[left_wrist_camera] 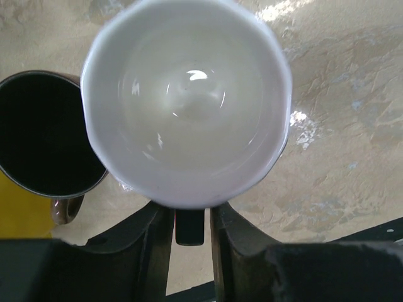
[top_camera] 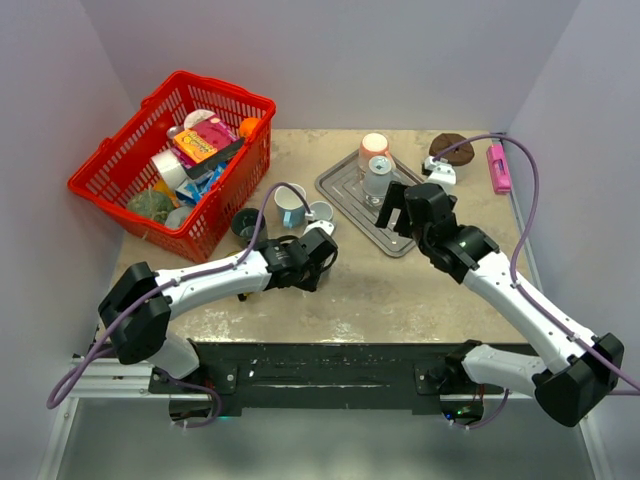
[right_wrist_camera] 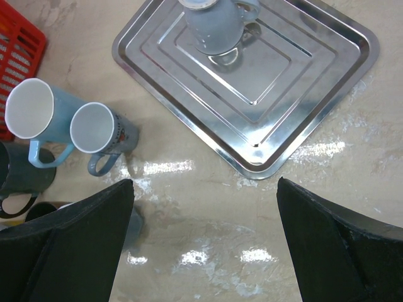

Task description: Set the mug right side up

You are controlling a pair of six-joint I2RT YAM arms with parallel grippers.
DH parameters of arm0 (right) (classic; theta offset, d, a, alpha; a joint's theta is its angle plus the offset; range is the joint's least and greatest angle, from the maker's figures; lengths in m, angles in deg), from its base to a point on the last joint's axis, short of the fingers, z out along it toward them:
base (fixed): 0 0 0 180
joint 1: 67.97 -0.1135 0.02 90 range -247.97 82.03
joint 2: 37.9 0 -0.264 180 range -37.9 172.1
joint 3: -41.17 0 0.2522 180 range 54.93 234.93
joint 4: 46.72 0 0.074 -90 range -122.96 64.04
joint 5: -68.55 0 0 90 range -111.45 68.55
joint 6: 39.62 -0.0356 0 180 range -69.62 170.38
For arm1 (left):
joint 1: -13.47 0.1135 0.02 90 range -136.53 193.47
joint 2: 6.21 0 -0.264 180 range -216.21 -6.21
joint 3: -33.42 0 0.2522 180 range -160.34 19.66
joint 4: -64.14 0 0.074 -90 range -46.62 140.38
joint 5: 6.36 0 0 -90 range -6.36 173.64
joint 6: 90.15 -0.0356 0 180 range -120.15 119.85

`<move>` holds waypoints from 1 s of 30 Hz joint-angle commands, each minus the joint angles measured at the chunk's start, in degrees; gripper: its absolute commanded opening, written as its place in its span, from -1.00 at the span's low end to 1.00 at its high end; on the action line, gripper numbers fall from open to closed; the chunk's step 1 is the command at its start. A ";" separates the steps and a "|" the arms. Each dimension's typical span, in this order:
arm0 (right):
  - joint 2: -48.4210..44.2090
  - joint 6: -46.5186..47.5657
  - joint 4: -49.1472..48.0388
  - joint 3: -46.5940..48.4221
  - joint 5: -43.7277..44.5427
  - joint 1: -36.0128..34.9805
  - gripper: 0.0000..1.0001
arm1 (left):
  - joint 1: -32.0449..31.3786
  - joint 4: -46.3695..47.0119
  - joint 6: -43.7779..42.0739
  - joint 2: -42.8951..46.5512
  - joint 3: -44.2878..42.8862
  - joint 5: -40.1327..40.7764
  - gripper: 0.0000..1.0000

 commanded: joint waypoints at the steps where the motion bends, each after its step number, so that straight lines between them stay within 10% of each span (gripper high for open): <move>1: -0.26 1.74 -3.15 -0.35 -0.68 0.82 0.97 | -0.22 4.26 1.45 0.91 -2.51 1.47 -0.18; 17: 13.26 28.50 -7.19 16.78 -6.03 2.75 0.98 | -0.04 8.83 -2.76 10.22 -4.00 2.26 0.99; 30: 31.54 66.42 5.11 33.40 -40.76 21.03 0.98 | 9.62 12.96 -5.23 16.47 -2.95 -8.64 0.99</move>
